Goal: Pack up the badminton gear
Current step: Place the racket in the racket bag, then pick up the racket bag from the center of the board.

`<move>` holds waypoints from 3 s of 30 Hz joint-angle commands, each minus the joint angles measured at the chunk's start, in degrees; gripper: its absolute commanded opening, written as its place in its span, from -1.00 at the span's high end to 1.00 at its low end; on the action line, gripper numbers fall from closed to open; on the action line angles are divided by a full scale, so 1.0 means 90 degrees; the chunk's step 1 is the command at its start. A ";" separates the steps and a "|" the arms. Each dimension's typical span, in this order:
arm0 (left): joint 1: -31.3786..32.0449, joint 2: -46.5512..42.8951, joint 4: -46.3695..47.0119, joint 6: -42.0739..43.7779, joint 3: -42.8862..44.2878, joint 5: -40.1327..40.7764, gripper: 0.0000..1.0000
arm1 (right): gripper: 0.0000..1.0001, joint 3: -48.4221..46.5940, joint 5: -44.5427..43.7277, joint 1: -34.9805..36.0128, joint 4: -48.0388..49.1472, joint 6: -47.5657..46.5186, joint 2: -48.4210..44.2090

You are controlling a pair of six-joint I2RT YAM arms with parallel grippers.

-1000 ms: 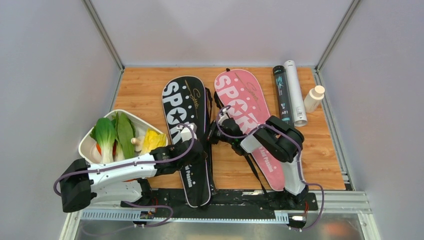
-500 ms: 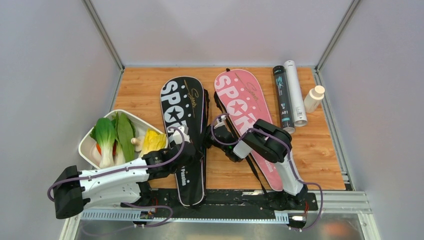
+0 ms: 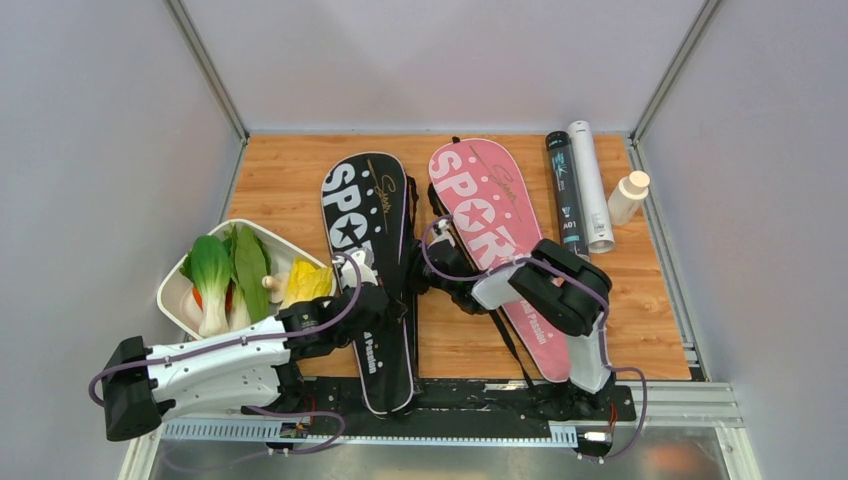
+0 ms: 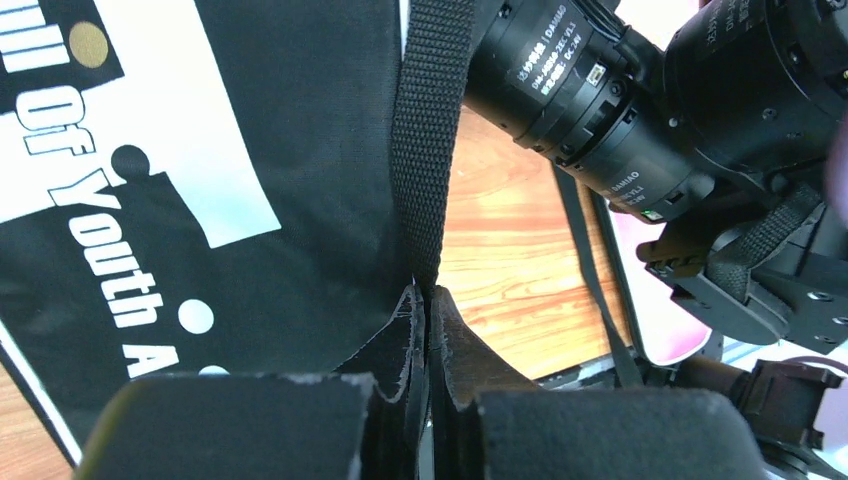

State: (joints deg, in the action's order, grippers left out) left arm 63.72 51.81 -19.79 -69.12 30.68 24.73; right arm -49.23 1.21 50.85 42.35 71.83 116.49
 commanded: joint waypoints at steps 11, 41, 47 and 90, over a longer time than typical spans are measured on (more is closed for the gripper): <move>0.0058 0.0202 0.0308 0.0229 0.0208 0.0051 1.00 | -0.22 0.1481 0.2443 -0.0313 -0.2066 -0.2457 -0.2350; 0.0061 0.0983 0.1312 -0.0027 0.0178 -0.0385 1.00 | 0.62 0.2574 0.2127 0.0947 0.1239 -0.0826 -0.1413; 0.0058 0.1188 0.1683 -0.0115 -0.0055 -0.0545 1.00 | 0.68 0.2913 0.1867 0.1082 0.2414 -0.0294 -0.0771; -0.1611 -0.0377 -0.1158 0.2057 0.1065 -0.0086 -0.30 | -0.36 0.0077 0.1010 -0.0347 -0.2415 -0.2643 -0.0550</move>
State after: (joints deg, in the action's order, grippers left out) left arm 50.59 51.18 -30.76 -52.42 40.82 24.53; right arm -47.64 11.99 47.13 24.99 50.28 106.45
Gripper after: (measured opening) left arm 0.650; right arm 0.731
